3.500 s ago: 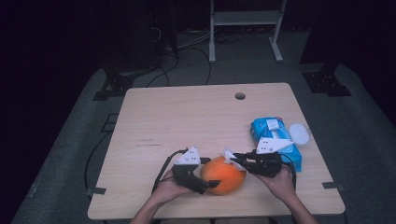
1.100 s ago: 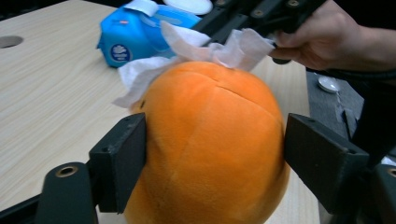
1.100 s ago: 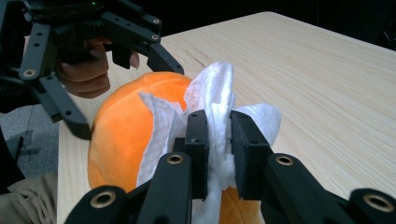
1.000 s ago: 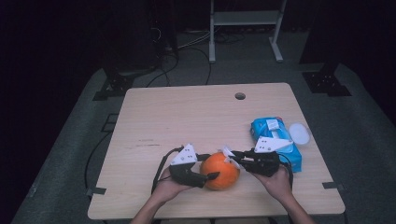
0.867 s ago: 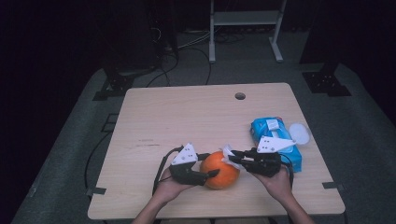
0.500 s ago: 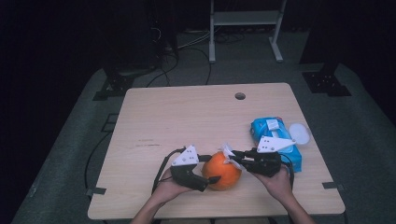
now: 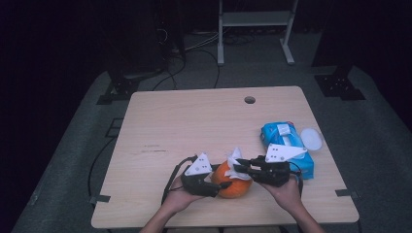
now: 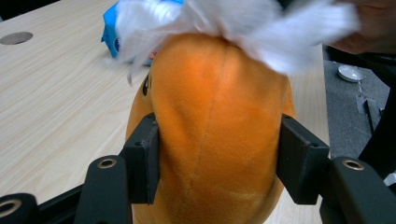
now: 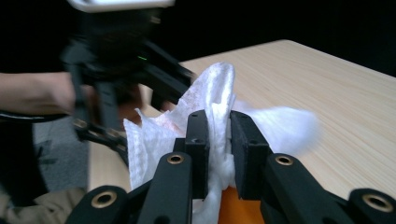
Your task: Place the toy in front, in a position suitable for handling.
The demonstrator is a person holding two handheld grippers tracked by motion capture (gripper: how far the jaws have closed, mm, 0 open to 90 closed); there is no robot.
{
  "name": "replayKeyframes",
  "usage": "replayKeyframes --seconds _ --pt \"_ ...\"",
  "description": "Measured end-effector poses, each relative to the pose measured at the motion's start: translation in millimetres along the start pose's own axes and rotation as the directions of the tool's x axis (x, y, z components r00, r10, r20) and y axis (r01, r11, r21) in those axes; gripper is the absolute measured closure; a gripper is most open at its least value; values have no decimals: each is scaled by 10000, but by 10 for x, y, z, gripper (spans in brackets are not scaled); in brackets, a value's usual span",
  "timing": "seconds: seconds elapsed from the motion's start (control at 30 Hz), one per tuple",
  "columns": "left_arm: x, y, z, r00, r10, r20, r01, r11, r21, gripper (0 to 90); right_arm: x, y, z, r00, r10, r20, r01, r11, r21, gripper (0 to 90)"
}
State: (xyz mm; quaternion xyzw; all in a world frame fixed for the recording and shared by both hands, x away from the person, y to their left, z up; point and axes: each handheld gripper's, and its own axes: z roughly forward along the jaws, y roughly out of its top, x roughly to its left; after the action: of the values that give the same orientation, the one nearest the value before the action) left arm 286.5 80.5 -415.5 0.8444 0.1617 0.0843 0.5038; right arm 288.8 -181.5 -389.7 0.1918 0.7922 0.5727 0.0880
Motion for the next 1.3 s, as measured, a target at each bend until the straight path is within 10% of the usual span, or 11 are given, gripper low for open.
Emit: replayKeyframes --seconds 0.17,0.47,0.7,0.93,1.1,1.3 --pt "13 -4 -3 10000 -68 34 68 10000 1 400 -193 -106 -80 9962 542 681 -562 9980 282 773" --pt "-36 33 1 9999 117 -110 -117 9999 32 402 89 55 34 9996 -248 -134 247 9997 -48 772" --pt "-9 45 -20 9996 -16 -293 17 10000 5 405 -94 -30 -44 9989 384 269 -383 9993 -28 773" --pt "-45 37 39 9993 -11 -383 17 9999 133 369 105 62 115 9986 -527 -110 529 9983 248 774" --pt "7 16 56 9994 -332 -21 332 9994 27 246 -84 -24 19 9995 70 322 -77 9997 213 774" --pt "-15 13 66 9996 -186 -194 184 9998 -74 364 -81 -34 -21 9985 90 547 -99 9998 149 773"
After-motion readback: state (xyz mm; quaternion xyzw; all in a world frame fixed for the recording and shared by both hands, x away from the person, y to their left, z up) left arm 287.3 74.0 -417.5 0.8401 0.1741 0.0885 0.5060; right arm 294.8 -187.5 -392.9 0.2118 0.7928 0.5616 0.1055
